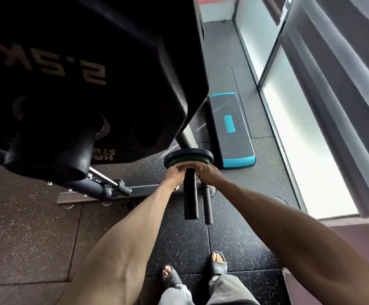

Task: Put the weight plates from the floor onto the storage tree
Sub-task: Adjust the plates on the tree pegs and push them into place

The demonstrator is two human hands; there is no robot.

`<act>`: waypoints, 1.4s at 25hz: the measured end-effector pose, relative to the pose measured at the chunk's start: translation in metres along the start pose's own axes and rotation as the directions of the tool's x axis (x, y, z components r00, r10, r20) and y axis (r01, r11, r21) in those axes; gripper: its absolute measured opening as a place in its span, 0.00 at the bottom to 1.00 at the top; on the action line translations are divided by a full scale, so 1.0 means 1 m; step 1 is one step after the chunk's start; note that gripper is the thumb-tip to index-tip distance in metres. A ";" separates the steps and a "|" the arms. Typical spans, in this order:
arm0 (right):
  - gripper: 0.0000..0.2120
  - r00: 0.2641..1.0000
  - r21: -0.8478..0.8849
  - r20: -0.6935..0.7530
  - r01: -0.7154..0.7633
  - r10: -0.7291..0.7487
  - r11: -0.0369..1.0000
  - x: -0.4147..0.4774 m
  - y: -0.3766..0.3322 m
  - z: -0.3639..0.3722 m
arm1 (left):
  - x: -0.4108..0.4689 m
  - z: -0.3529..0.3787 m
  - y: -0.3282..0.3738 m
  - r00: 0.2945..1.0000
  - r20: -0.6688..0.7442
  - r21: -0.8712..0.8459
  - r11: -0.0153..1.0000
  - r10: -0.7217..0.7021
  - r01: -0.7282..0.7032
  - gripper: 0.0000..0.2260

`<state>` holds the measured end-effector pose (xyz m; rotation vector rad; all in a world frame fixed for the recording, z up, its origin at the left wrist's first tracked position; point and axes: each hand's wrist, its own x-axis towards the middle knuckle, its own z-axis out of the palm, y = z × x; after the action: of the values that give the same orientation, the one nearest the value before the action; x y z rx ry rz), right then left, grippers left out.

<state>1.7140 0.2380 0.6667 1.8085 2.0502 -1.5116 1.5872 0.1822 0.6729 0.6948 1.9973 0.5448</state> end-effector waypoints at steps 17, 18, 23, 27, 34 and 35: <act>0.14 0.921 -0.408 -0.272 0.152 -0.278 0.900 -0.160 -0.046 -0.068 | -0.154 -0.031 0.076 0.772 -0.132 0.467 0.726 0.622 -0.505 0.14; 0.13 0.903 -0.412 -0.311 0.153 -0.296 0.898 -0.183 -0.050 -0.070 | -0.175 -0.034 0.078 0.737 -0.135 0.462 0.700 0.662 -0.544 0.14; 0.13 0.761 -0.407 -0.540 0.138 -0.360 0.903 -0.278 -0.081 -0.096 | -0.283 -0.051 0.109 0.534 -0.190 0.447 0.557 0.824 -0.700 0.11; 0.12 0.536 -0.347 -0.724 0.262 -0.435 0.901 -0.335 -0.130 -0.123 | -0.361 -0.095 0.137 0.168 -0.356 0.362 0.301 0.919 -0.882 0.06; 0.22 0.338 -0.341 -0.700 0.615 -0.629 0.711 -0.353 -0.228 -0.126 | -0.369 -0.210 0.147 -0.286 -0.563 0.690 0.250 0.775 -0.679 0.11; 0.25 0.356 -0.331 -0.683 0.629 -0.638 0.704 -0.350 -0.235 -0.122 | -0.360 -0.222 0.145 -0.262 -0.576 0.707 0.311 0.775 -0.635 0.12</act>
<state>1.7158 0.0868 1.0784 1.9431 3.5089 -0.7129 1.5801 0.0293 1.0931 2.1939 2.3280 1.9857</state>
